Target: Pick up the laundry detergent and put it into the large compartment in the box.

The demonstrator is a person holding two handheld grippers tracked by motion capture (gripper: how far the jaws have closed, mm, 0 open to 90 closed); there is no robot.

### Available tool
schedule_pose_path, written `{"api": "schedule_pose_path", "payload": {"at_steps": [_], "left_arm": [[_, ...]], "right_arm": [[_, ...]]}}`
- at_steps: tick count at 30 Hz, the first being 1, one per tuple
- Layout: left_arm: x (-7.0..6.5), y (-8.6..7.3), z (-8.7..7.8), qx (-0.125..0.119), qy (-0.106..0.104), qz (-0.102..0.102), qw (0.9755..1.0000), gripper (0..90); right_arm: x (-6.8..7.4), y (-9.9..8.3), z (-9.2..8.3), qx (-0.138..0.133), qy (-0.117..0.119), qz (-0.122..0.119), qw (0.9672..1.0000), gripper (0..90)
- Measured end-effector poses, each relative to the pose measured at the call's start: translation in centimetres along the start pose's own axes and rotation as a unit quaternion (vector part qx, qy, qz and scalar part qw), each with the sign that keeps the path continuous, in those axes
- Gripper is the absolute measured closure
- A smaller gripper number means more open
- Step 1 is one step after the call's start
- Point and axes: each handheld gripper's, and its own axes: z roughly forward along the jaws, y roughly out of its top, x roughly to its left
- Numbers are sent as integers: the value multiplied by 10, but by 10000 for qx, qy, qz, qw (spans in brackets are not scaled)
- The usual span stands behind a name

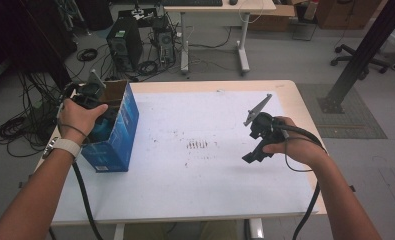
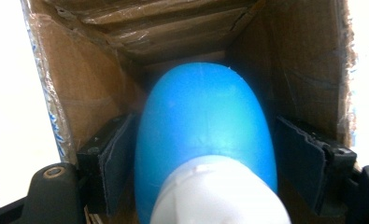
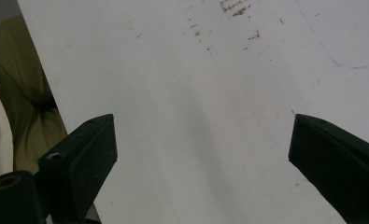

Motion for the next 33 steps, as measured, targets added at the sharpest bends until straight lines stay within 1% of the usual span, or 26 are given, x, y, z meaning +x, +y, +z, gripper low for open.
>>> {"api": "schedule_pose_path", "payload": {"at_steps": [4,6,8,10,17,21,24,26,33], "left_arm": [[0,-1,-1,-19,-31,17,10000,227],[0,-1,-3,-44,-13,32,10000,226],[0,-1,-3,-66,-29,14,10000,226],[0,-1,-4,-57,-44,55,10000,226],[0,-2,-7,-95,-38,77,9999,223],[0,-2,-10,-131,-83,87,9998,223],[0,-2,-13,-162,-117,106,9997,205],[-1,-2,-14,-149,-83,119,9998,174],[1,-5,-19,-143,-189,113,9997,167]], "right_arm": [[0,0,0,6,6,-21,10000,82],[0,1,0,6,-2,-22,10000,82],[1,1,0,7,2,-18,10000,82],[1,1,0,5,4,-21,10000,82],[2,1,-1,-12,-5,-27,10000,82],[3,-1,-2,-16,-9,-13,10000,82],[3,-1,-2,-12,-20,-17,10000,82],[4,-1,-3,-16,-22,-18,10000,82],[6,-1,-5,-28,-26,-30,10000,82]]}}
